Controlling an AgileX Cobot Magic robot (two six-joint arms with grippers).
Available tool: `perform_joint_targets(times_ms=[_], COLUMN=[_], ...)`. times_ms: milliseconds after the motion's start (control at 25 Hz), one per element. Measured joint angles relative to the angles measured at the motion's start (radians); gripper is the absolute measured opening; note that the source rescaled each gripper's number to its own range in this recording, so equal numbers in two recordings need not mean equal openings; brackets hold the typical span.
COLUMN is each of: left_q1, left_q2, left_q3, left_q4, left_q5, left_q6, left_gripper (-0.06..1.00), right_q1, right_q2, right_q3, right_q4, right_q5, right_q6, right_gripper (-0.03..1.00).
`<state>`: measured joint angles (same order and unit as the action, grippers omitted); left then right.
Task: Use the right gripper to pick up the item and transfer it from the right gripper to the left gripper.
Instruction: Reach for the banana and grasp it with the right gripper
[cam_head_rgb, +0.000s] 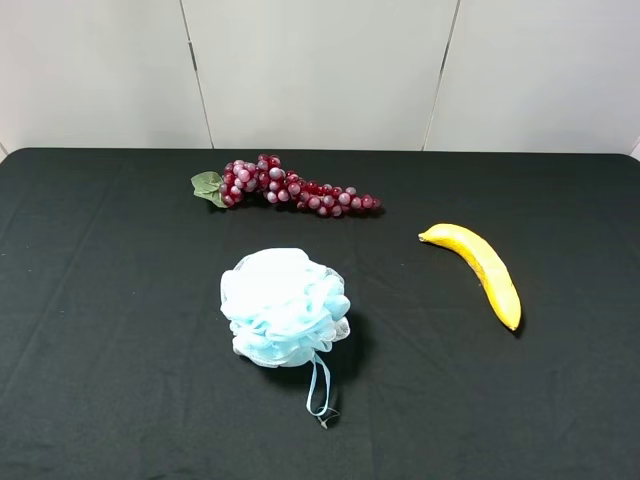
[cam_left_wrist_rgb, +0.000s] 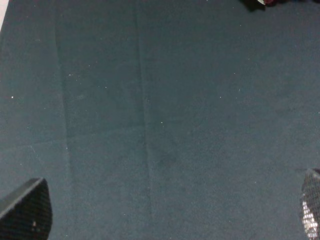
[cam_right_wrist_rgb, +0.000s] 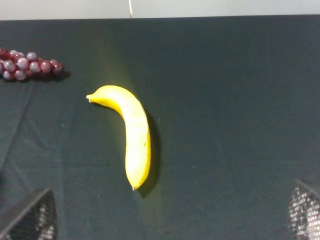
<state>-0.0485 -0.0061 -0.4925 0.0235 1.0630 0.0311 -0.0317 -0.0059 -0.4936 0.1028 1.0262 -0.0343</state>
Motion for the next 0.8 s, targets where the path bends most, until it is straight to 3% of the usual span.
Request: perform_joint_targets(times_ms=[800], left_q1=[0.0], left_q2=[0.0], left_q3=[0.0], left_q4=[0.0], left_q5=[0.0], left_q6=[0.0], left_gripper=[0.98], right_q1=[0.0], right_q2=[0.003], right_q3=[0.0], right_q4=[0.0], right_q5=[0.0], right_q6=[0.0], right_gripper=[1.0])
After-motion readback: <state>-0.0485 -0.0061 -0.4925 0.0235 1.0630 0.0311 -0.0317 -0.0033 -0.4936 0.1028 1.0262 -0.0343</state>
